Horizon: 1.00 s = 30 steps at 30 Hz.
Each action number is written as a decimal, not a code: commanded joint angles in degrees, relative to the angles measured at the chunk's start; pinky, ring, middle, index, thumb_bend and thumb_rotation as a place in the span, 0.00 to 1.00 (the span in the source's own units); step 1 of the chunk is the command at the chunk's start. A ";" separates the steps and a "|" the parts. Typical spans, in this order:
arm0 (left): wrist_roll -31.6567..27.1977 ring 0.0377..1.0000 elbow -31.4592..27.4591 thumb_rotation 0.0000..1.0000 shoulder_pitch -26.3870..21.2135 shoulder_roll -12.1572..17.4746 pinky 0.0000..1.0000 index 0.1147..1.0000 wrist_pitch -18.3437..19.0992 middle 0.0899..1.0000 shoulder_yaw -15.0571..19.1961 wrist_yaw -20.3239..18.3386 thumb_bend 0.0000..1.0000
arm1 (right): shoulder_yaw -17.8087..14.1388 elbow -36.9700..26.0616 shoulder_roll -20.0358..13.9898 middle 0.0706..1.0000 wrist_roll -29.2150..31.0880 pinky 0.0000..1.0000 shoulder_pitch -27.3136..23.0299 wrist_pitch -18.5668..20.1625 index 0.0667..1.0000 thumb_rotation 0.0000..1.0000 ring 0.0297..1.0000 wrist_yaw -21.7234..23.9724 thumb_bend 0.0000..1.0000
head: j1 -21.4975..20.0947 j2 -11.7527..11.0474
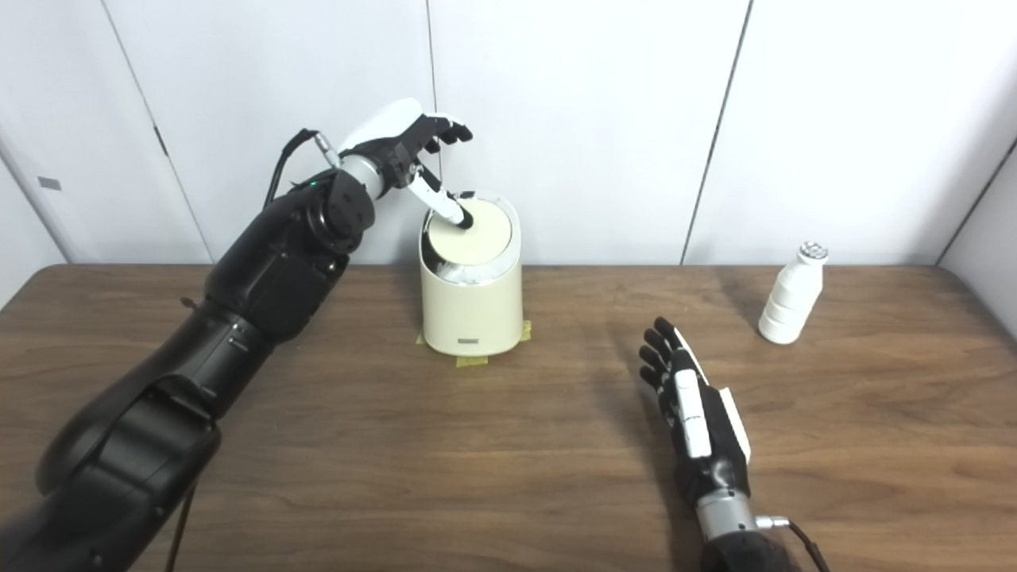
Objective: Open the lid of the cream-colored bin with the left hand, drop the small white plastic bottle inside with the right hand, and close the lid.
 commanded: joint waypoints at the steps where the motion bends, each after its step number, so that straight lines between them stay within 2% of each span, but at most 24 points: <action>1: 1.76 0.84 -0.55 0.11 -5.04 0.28 0.72 0.84 -2.20 0.85 -0.45 0.75 0.94 | -0.12 1.67 0.93 0.92 0.59 0.91 -0.12 -2.04 0.93 0.94 0.92 -0.26 0.52 | -0.05 0.04; 8: 3.19 0.83 0.03 0.10 -5.30 0.04 0.70 0.86 -2.59 0.86 -2.18 -0.58 0.95 | -0.27 1.44 0.92 0.92 0.56 0.90 -0.03 -2.37 0.93 0.92 0.91 -0.47 0.54 | -0.30 0.36; 12: 3.99 0.87 0.42 0.10 -5.29 -0.04 0.75 0.88 -2.68 0.89 -2.94 -0.52 0.95 | -0.24 1.34 0.82 0.92 0.46 0.90 0.05 -2.50 0.93 0.92 0.91 -0.60 0.55 | -0.25 0.51; 17: 5.18 0.88 0.45 0.08 -5.06 0.24 0.74 0.86 -2.72 0.91 -3.86 -0.92 0.95 | -0.15 0.96 0.83 0.91 0.39 0.89 0.16 -2.20 0.93 0.91 0.91 -0.78 0.55 | -0.29 0.60; 30: 9.61 0.80 1.50 0.12 -4.35 0.70 0.67 0.85 -4.87 0.84 -5.77 -0.48 0.98 | -0.06 0.44 0.57 0.92 0.26 0.89 0.54 -2.20 0.93 0.92 0.91 -0.78 0.55 | -0.59 0.97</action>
